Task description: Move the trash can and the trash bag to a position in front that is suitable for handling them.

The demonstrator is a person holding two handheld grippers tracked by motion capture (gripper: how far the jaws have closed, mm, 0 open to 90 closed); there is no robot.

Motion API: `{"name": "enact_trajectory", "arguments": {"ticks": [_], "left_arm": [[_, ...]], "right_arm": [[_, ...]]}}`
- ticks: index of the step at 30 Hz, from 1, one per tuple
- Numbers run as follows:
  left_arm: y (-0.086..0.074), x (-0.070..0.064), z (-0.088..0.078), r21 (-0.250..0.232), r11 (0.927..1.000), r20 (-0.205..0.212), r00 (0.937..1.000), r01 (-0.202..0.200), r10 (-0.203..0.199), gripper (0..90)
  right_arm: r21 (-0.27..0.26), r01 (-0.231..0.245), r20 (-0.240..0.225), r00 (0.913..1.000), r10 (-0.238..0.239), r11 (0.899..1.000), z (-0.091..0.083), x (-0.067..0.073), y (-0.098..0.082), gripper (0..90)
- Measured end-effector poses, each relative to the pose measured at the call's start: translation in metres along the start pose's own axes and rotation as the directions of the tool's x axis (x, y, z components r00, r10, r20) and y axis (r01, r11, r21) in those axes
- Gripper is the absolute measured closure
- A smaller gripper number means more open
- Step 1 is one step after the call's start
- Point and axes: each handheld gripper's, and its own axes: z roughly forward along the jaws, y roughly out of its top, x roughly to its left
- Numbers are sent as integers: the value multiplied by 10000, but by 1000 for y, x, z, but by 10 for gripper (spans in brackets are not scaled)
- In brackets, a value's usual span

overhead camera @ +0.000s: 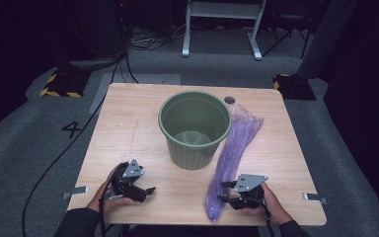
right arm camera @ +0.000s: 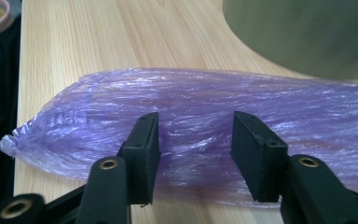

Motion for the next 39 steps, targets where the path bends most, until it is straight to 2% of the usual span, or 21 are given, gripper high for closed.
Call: {"name": "enact_trajectory", "arguments": {"ticks": [11,13,14,16,17,18,19,21,24,26,28,30,31,33,34,35,36,37,39], "left_arm": [[0,0,0,5,10000,10,10000,13,-13,83],[0,0,0,6,10000,-2,10000,-3,3,84],[0,0,0,9,10000,-3,10000,-8,8,84],[0,0,0,6,10000,-2,10000,-3,3,84],[0,0,0,6,10000,6,10000,9,-9,84],[0,0,0,6,10000,7,10000,11,-11,84],[0,0,0,2,10000,0,10000,3,-3,84],[0,0,0,5,10000,3,10000,-1,1,83],[1,0,0,8,10000,2,10000,-3,3,84],[1,0,0,12,10000,11,10000,5,-5,84],[1,0,0,11,10000,10,10000,3,-3,84],[1,0,0,6,10000,10,10000,-1,1,84],[1,0,0,13,10000,8,10000,3,-3,84],[1,0,0,12,10000,9,10000,5,-5,83],[1,0,0,9,10000,6,10000,6,-6,84],[1,0,0,5,10000,9,10000,1,-1,84],[1,0,0,11,10000,7,10000,5,-5,83],[1,0,0,9,10000,8,10000,7,-7,83],[1,0,0,9,10000,8,10000,7,-7,84]], "right_arm": [[-21,-93,284,9996,94,10000,30,4,18,485],[-2,-105,250,9996,105,9999,33,4,20,401],[-2,-105,250,9996,105,9999,33,4,20,401],[-91,-95,325,9994,98,9999,29,3,22,328],[-213,-129,381,9992,137,9997,25,2,23,319],[-346,-161,527,9985,179,9993,20,0,24,305],[-559,-160,984,9949,214,9983,9,-5,25,283],[-713,-290,1234,9916,377,9970,0,-13,26,265],[-593,-210,1572,9871,301,9980,-4,-20,27,241],[-411,-220,1478,9886,278,9989,-3,-28,27,219],[-70,-165,1616,9867,174,9998,3,-36,25,203],[-30,-319,1548,9874,319,9995,8,-45,23,190],[196,-453,1506,9877,419,9988,16,-53,20,173],[266,-600,1497,9872,553,9978,19,-56,18,178],[312,-734,1485,9866,680,9968,26,-62,15,286],[312,-734,1485,9866,680,9968,26,-62,15,286],[107,-906,1403,9862,882,9958,29,-65,14,400],[107,-906,1403,9862,882,9958,29,-65,14,400],[0,-957,1183,9884,950,9954,30,-66,13,478]]}}
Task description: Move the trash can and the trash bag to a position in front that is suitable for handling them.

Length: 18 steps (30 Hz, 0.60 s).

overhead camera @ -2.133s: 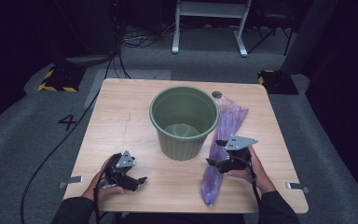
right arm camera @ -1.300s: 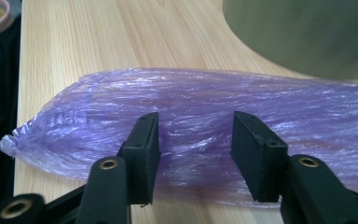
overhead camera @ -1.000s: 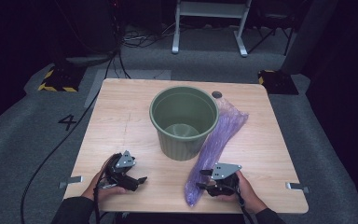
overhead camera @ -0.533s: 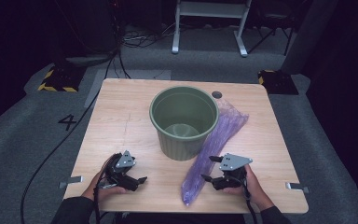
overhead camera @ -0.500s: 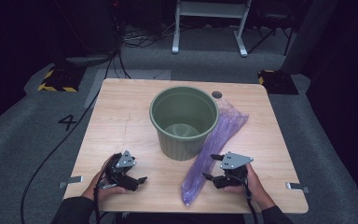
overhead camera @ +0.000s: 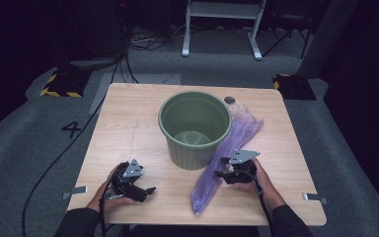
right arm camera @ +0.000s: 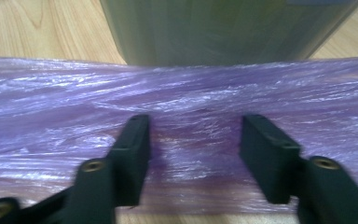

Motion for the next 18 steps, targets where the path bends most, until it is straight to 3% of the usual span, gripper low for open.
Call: {"name": "enact_trajectory", "arguments": {"ticks": [4,5,8,10,11,12,18], "left_arm": [[0,0,0,0,10000,-1,10000,-3,3,84],[0,0,0,2,10000,-1,10000,-1,1,84],[0,0,0,0,10000,0,10000,-2,2,84],[0,0,0,2,10000,-1,10000,-2,2,84],[0,0,0,1,10000,-1,10000,-1,1,84],[0,0,0,0,10000,0,10000,-1,1,84],[0,0,0,1,10000,2,10000,-1,1,84]], "right_arm": [[52,-251,225,9994,250,9997,1,-2,-3,639],[37,-430,484,9979,427,9991,0,-5,-5,681],[50,-652,848,9943,646,9979,-3,-8,-7,701],[74,-836,1209,9893,821,9965,-6,-12,-10,720],[79,-1043,1548,9827,1018,9945,-10,-16,-13,738],[79,-1043,1548,9827,1018,9945,-10,-16,-13,738],[56,-1722,2399,9565,1659,9850,-24,-28,-25,743]]}}
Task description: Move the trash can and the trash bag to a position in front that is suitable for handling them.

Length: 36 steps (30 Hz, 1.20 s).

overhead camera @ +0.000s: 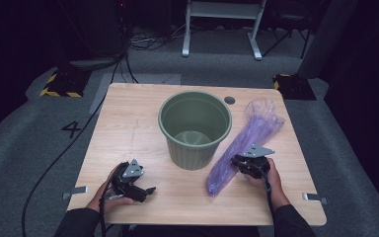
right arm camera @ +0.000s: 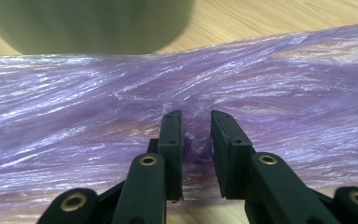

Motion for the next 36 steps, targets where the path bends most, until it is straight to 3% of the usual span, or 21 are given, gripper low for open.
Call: {"name": "enact_trajectory", "arguments": {"ticks": [1,5,7,8,9,12,16,17,18,19,22,30,36], "left_arm": [[0,0,0,0,10000,-2,10000,1,-1,84],[0,0,0,-1,10000,-3,10000,0,0,84],[0,0,0,1,10000,-2,10000,-1,1,84],[0,0,0,1,10000,-3,10000,-2,2,84],[0,0,0,1,10000,-2,10000,0,0,84],[0,0,0,-1,10000,-2,10000,0,0,84],[0,0,0,-1,10000,-4,10000,-1,1,83],[0,0,0,1,10000,-3,10000,-1,1,84],[0,0,0,-3,10000,-2,10000,-3,3,84],[0,0,0,1,10000,-2,10000,0,0,84],[0,0,0,-10,10000,2,10000,-9,9,84],[0,0,0,-5,10000,-4,10000,-4,4,84],[0,0,0,-5,10000,-3,10000,-4,4,84]], "right_arm": [[0,0,0,10000,0,10000,0,0,0,743],[-268,-200,-131,9997,196,9994,-8,-4,-3,538],[-406,-166,-204,9997,158,9990,-11,-4,-2,485],[-616,-12,-280,9996,-6,9981,-18,-3,0,376],[-616,-12,-280,9996,-6,9981,-18,-3,0,376],[-676,510,-130,9986,-520,9964,-24,-3,3,226],[-460,620,-85,9980,-625,9970,-21,-12,2,193],[-216,308,-132,9994,-311,9993,-17,-23,0,176],[-216,308,-132,9994,-311,9993,-17,-23,0,176],[-187,-115,-160,9998,112,9998,-14,-34,-2,167],[-137,-381,-275,9989,377,9992,-10,-40,-4,156],[-160,-294,-1199,9924,272,9994,-1,-23,-1,206],[25,-304,-943,9951,305,9995,3,-19,0,296]]}}
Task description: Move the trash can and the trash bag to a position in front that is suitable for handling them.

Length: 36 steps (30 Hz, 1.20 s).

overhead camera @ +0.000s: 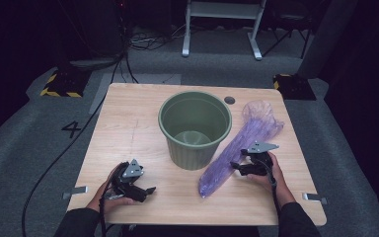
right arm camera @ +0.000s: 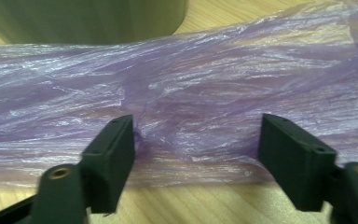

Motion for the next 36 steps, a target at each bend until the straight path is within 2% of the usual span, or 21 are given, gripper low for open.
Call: {"name": "enact_trajectory", "arguments": {"ticks": [3,5,6,9,10,12,13,18,22,27,36], "left_arm": [[0,0,0,5,10000,-1,10000,5,-5,84],[0,0,0,5,10000,-3,10000,14,-14,84],[0,0,0,5,10000,-3,10000,14,-14,84],[0,0,0,4,10000,-7,10000,18,-18,84],[0,0,0,4,10000,-10,10000,13,-13,84],[1,0,1,3,10000,-11,10000,18,-18,84],[1,0,1,5,10000,-12,10000,15,-15,84],[1,0,0,6,10000,-10,10000,14,-14,84],[1,0,1,4,10000,-10,10000,15,-15,84],[1,0,0,6,10000,-12,10000,14,-14,84],[1,0,0,4,10000,-9,10000,14,-14,84]], "right_arm": [[129,-1,75,10000,0,9999,2,1,0,340],[124,-23,42,10000,23,9999,3,2,1,435],[124,-23,42,10000,23,9999,3,2,1,435],[14,4,13,10000,-4,10000,3,3,2,568],[-35,-45,102,9999,46,10000,3,4,2,655],[-51,-34,134,9999,35,10000,3,5,2,691],[-64,-12,227,9997,14,10000,4,7,3,749],[-138,50,320,9995,-45,9999,3,8,2,797],[-422,-90,215,9997,99,9991,0,7,2,830],[-604,-49,208,9998,61,9982,-3,8,3,840],[-1367,50,269,9996,-14,9906,-17,7,6,878]]}}
